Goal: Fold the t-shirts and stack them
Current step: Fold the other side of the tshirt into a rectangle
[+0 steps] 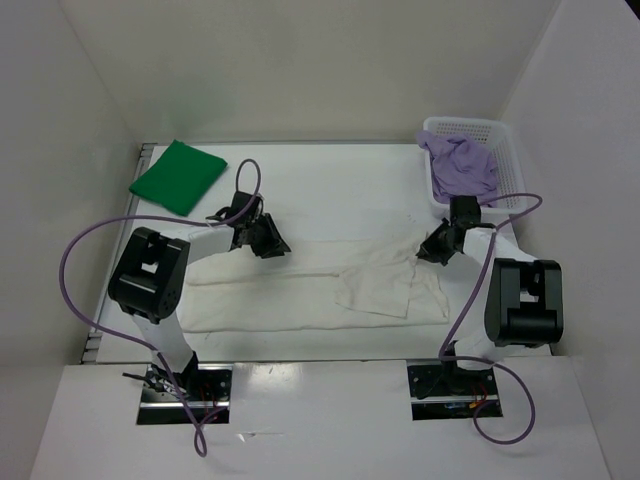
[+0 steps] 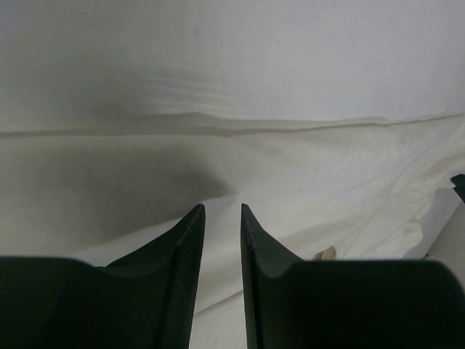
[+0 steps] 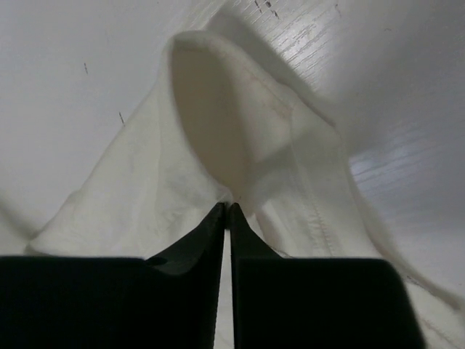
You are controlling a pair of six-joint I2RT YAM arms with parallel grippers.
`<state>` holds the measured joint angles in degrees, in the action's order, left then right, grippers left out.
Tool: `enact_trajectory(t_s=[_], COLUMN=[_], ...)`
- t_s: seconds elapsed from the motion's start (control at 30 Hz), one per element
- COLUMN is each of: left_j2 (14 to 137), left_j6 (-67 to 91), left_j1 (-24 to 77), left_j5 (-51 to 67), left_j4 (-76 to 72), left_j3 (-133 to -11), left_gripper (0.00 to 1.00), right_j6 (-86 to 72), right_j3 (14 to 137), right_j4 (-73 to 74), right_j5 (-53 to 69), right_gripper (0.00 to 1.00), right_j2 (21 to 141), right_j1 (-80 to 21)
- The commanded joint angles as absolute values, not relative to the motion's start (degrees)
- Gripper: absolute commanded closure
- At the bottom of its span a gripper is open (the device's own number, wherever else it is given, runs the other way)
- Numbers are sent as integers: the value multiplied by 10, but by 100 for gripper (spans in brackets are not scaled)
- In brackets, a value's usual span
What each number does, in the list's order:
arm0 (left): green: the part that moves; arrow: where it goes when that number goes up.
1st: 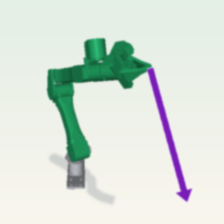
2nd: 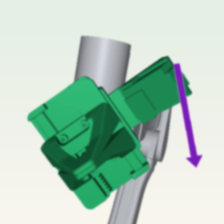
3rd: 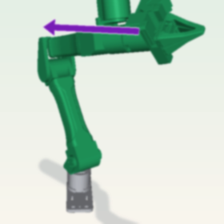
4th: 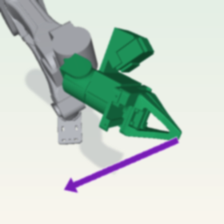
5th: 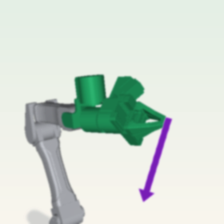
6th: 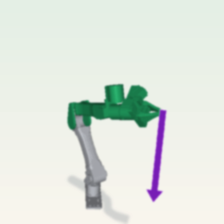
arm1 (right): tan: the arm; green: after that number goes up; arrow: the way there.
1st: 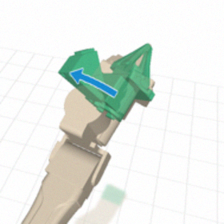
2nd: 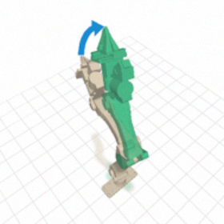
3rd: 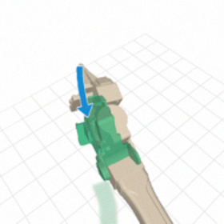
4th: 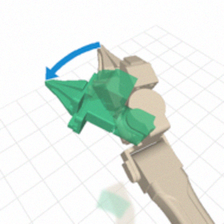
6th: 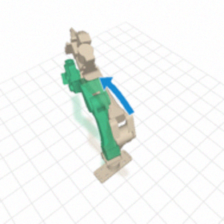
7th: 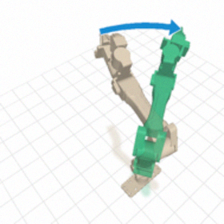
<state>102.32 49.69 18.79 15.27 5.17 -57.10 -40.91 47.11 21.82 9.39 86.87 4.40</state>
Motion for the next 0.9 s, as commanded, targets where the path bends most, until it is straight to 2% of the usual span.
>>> enact_trajectory(t_s=[0.0, 0.37, 0.43, 0.57, 0.63, 0.73, 0.87], left_j2=[1025, 1030, 1030, 1030, 1030, 1012, 962], left_j6=[490, 479, 479, 468, 463, 456, 443], left_j1=[156, 120, 120, 110, 102, 90, 90], left_j5=[149, 149, 149, 149, 149, 156, 156], left_j4=[32, 32, 32, 37, 43, 54, 69], left_j3=[-562, -556, -556, -556, -556, -562, -568], left_gripper=[66, 66, 66, 66, 66, 66, 66], right_j6=[-422, -440, -447, -453, -447, -437, -424], right_j3=[467, 425, 425, 430, 440, 469, 508], right_j4=[190, 266, 272, 272, 272, 299, 345], right_j5=[82, 47, 33, 27, 27, 33, 39], right_gripper=[96, 97, 94, 76, 74, 63, 60], right_j2=[881, 807, 807, 826, 826, 773, 707], right_j1=[41, 35, 35, 30, 30, 30, 17])
